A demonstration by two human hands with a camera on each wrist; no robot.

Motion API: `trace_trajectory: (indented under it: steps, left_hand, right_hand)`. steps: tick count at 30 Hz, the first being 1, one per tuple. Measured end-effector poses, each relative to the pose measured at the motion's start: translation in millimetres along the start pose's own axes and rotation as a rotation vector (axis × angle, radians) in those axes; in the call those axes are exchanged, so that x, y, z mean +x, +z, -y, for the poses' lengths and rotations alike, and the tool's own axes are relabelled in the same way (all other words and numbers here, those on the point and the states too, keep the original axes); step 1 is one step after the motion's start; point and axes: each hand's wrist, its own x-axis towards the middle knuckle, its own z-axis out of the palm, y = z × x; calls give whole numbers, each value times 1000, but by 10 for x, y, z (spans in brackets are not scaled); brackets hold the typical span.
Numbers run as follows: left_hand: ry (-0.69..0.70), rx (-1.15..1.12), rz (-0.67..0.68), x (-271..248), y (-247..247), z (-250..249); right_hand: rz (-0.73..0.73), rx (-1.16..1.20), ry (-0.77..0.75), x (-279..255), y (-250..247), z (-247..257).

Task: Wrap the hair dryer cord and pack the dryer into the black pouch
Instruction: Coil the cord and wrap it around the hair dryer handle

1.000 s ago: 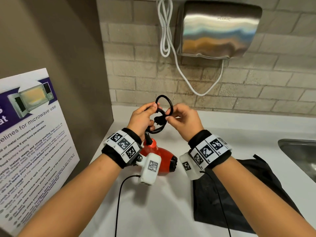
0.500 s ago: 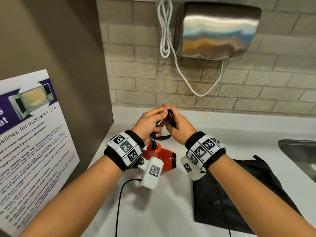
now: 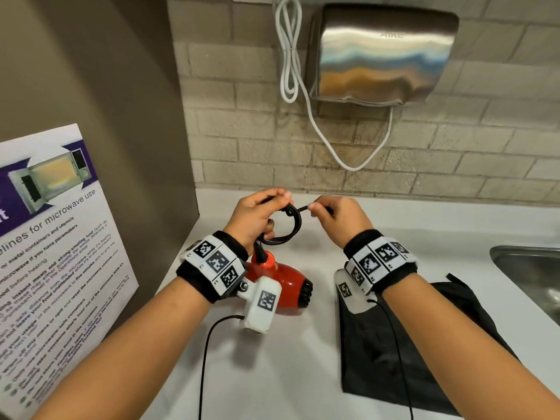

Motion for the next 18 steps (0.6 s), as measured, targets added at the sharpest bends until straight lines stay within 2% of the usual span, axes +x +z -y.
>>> trace_trajectory:
  steps: [5, 10, 12, 18]
  left_hand:
    - [82, 162, 16, 7, 21, 6]
    - [135, 145, 8, -3, 40, 6]
    - [132, 163, 11, 6, 32, 24]
    - [43, 243, 149, -11, 21, 23]
  right_hand:
    - [-192, -35, 46, 57, -148, 177]
    - [-286, -107, 23, 38, -201, 318]
    - [-307, -138, 15, 23, -207, 350]
    - [-341, -158, -10, -13, -218, 415]
